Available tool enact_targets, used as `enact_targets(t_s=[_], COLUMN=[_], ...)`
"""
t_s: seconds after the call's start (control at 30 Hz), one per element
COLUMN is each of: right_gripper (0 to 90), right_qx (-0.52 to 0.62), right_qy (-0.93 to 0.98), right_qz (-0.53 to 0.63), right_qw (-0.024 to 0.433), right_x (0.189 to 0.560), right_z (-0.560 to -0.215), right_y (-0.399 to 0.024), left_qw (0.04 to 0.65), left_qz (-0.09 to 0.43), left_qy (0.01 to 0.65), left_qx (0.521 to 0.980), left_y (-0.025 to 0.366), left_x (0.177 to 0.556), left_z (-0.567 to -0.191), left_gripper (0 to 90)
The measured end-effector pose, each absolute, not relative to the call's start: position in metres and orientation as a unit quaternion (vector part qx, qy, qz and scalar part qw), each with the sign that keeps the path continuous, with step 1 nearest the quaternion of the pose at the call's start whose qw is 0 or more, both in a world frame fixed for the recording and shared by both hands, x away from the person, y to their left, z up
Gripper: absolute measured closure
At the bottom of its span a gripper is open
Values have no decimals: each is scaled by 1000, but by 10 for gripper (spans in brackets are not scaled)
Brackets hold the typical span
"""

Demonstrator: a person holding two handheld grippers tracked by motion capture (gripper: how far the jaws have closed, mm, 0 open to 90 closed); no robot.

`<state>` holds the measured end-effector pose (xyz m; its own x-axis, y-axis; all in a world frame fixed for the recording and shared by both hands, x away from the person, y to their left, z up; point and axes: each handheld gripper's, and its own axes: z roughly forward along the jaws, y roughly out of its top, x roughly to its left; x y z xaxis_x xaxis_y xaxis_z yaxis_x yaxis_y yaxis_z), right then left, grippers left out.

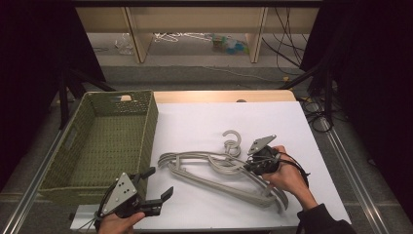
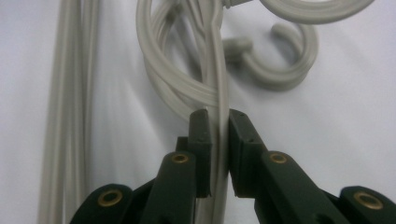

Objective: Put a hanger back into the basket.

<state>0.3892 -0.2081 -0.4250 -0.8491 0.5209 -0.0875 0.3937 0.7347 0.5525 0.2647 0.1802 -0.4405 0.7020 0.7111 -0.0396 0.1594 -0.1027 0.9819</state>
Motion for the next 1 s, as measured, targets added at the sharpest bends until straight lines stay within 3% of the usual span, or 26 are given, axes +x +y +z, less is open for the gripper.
enact_targets(t_s=[0.6,1.0], right_gripper=[822,823], right_qx=[185,142], right_qy=[914,917], right_qz=[323,343], right_qw=[160,149], right_x=[370,357], right_z=[-388,-376], right_y=[-203,-211], left_qw=[594,586], left_qz=[234,236], left_qy=[307,307], left_qx=[706,712], left_y=[180,173], left_x=[265,270], left_z=[-440,-438], left_gripper=[159,160])
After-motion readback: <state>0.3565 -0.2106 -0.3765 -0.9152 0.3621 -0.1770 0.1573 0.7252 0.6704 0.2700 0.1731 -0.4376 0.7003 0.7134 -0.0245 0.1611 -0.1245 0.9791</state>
